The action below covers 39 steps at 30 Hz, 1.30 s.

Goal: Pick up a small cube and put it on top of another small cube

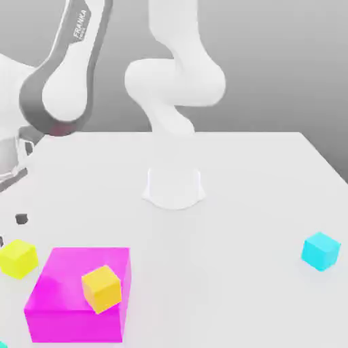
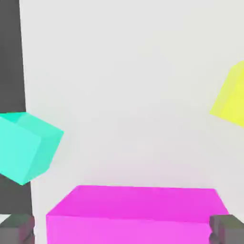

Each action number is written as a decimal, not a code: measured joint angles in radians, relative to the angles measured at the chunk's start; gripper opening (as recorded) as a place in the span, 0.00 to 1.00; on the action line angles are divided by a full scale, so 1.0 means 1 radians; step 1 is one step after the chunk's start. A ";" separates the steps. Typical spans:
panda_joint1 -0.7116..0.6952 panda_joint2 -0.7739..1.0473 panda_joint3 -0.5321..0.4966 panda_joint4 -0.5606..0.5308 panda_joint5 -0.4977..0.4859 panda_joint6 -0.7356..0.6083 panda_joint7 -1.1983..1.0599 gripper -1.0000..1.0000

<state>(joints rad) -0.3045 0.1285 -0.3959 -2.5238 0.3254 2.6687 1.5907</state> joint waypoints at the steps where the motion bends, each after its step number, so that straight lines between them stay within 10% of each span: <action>1: -0.002 0.025 -0.026 -0.010 -0.019 0.018 0.052 0.50; 10: -0.119 0.254 0.055 0.009 0.119 0.186 0.039 0.50; 11: -0.138 0.274 0.078 0.014 0.139 0.200 0.024 0.00; 18: -0.140 0.276 0.081 0.014 0.139 0.203 0.024 0.00; 26: -0.028 0.095 -0.067 -0.021 -0.072 0.069 0.166 0.00; 39: -0.010 0.257 0.146 0.427 -0.174 -0.208 -0.370 0.00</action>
<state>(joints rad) -0.3148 0.3853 -0.2498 -2.0972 0.1518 2.4612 1.2206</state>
